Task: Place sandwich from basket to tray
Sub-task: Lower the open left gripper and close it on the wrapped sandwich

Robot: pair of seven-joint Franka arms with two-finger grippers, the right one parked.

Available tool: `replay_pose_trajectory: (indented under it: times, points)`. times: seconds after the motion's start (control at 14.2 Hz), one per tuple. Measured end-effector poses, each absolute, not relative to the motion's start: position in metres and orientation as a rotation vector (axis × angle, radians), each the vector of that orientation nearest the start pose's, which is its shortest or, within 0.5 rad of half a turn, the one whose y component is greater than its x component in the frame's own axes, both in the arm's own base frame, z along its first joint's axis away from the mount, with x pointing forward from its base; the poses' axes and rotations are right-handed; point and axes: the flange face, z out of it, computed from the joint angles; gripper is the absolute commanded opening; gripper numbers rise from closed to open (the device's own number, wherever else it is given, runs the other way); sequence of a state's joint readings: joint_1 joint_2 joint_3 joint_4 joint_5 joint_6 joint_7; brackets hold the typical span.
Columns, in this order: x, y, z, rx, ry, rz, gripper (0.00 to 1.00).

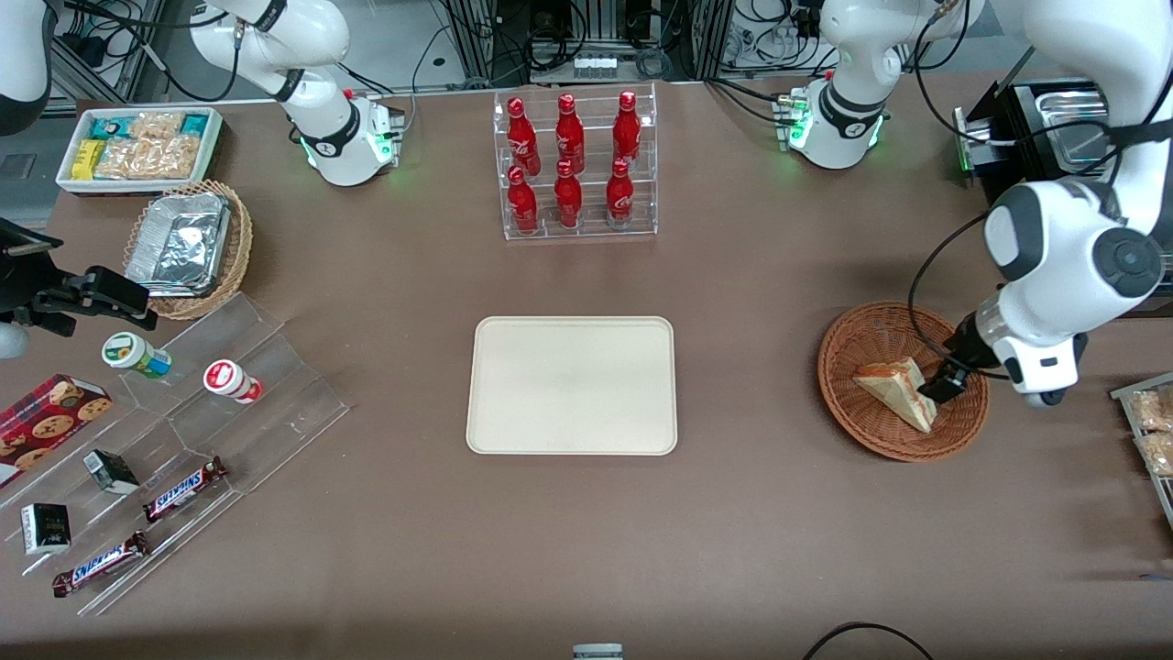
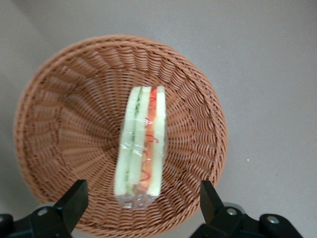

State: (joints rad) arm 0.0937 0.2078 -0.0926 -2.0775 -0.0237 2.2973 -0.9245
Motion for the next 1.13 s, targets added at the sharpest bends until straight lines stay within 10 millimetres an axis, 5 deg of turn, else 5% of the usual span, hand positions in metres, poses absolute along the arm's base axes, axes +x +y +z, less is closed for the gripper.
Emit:
replay_pose_trajectory:
  times: [0.42, 1.13]
  points:
    - [0.575, -0.008, 0.293, -2.813, -1.436, 0.078, 1.00]
    - [0.559, -0.001, 0.271, -2.792, -1.399, 0.091, 1.00]
